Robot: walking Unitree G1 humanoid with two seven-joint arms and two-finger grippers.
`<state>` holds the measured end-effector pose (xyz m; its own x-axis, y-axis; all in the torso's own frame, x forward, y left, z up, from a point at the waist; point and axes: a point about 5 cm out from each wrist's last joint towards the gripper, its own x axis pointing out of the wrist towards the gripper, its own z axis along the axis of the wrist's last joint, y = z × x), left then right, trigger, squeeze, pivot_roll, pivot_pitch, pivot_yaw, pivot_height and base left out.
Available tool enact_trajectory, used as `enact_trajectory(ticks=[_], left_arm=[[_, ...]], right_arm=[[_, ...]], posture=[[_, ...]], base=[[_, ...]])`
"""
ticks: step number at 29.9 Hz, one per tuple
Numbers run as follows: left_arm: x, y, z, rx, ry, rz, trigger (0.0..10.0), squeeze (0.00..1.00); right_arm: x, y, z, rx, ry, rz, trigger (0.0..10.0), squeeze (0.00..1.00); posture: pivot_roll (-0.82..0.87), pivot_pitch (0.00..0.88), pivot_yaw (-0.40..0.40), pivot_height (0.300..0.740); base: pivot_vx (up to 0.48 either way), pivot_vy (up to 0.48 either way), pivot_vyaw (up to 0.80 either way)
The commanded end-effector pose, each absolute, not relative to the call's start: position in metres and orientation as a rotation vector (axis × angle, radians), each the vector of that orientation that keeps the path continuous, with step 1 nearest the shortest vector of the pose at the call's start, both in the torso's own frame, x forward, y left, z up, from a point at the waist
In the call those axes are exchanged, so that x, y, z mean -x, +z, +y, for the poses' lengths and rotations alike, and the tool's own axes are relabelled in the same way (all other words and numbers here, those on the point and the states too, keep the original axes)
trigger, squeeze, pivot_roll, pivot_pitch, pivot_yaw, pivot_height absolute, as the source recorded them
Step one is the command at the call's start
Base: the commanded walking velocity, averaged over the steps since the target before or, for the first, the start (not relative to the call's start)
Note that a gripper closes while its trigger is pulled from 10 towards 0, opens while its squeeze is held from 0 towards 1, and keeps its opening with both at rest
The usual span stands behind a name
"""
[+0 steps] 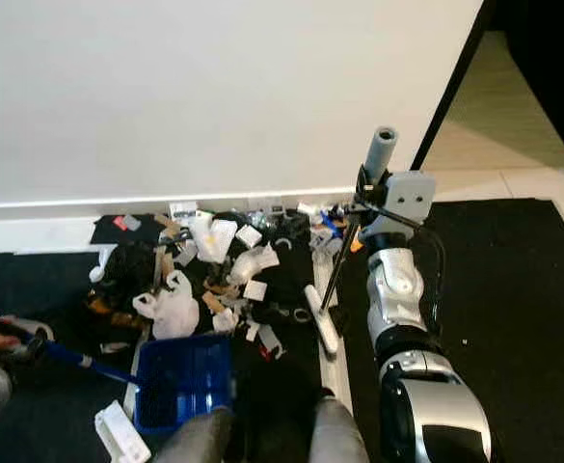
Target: Sweep floor
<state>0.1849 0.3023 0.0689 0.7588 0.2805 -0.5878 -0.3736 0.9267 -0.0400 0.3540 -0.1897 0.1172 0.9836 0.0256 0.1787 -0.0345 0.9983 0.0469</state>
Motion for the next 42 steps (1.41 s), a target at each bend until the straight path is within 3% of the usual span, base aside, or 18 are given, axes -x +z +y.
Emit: enact_trajectory(ticks=[1,7,16,28,29,31,42], left_arm=[[-0.183,0.066,0.309,0.135,0.382,0.635,10.0,0.0],[-0.192,0.067,0.313,0.158,0.396,0.567,10.0,0.0],[-0.212,0.066,0.306,0.212,0.254,0.502,10.0,0.0],[-0.234,0.072,0.313,0.114,0.209,0.453,10.0,0.0],[-0.234,0.072,0.314,0.108,0.209,0.452,9.6,0.0],[-0.232,0.073,0.316,0.086,0.2,0.456,10.0,0.0],[-0.189,0.068,0.33,-0.092,0.128,0.554,10.0,0.0]], right_arm=[[-0.357,0.123,-0.19,-0.045,0.038,-0.19,10.0,0.0],[-0.358,0.124,-0.19,-0.043,0.038,-0.191,10.0,0.0],[-0.361,0.128,-0.186,-0.041,0.057,-0.194,10.0,0.0],[-0.363,0.132,-0.188,-0.037,0.058,-0.203,10.0,0.0],[-0.363,0.132,-0.188,-0.036,0.058,-0.203,10.0,0.0],[-0.363,0.132,-0.189,-0.036,0.057,-0.205,10.0,0.0],[-0.362,0.131,-0.192,-0.031,0.054,-0.2,10.0,0.0]], posture=[[0.06,0.162,0.063,0.74],[0.06,0.171,0.051,0.74],[0.05,0.183,0.031,0.74],[0.04,0.179,0.028,0.74],[0.04,0.178,0.029,0.74],[0.04,0.177,0.032,0.74],[0.06,0.176,0.023,0.74]], base=[[0.0,0.0,0.0],[0.0,0.0,0.0],[0.0,0.0,0.0],[0.0,0.0,0.0],[0.0,0.0,0.0],[0.0,0.0,0.0],[0.0,0.0,0.0]])
